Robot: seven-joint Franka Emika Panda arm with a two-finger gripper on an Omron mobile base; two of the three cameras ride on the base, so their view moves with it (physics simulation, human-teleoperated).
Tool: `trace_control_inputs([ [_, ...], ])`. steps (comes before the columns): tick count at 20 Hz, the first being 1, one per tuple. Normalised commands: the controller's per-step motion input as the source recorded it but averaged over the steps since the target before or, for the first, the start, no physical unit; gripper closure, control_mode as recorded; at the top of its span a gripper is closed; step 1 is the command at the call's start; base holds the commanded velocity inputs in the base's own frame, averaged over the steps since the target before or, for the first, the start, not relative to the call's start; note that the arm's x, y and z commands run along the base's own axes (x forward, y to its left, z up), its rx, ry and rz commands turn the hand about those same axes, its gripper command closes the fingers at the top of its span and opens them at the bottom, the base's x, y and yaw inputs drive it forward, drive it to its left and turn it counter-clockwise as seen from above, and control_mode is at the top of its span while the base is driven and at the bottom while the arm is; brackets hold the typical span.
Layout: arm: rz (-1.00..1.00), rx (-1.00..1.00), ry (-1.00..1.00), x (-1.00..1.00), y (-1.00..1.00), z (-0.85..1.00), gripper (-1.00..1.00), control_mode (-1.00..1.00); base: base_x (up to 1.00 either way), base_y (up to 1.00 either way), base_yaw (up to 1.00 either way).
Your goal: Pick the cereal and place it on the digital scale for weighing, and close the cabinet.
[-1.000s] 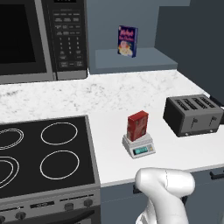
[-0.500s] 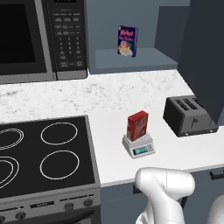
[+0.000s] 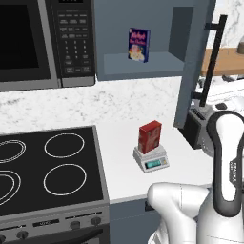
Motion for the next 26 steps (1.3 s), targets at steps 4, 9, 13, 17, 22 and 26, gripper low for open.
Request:
trace_control_inputs([
  [4, -0.14, 0.00, 0.16, 1.00, 1.00, 0.01, -1.00, -1.00, 0.00, 0.00, 0.00],
  [9, -0.10, 0.00, 0.14, 1.00, 0.66, -0.13, -1.00, -1.00, 0.00, 0.00, 0.00],
  [13, -0.05, 0.00, 0.10, 0.91, 0.21, -0.07, -1.00, -1.00, 0.00, 0.00, 0.00],
  [17, 0.00, 0.00, 0.14, 0.69, 0.00, 0.00, -1.00, -1.00, 0.00, 0.00, 0.00],
  [22, 0.00, 0.00, 0.06, 0.71, 0.00, -0.01, -1.00, -1.00, 0.00, 0.00, 0.00],
  [26, 0.00, 0.00, 0.00, 0.30, 0.00, -0.03, -1.00, -1.00, 0.00, 0.00, 0.00],
])
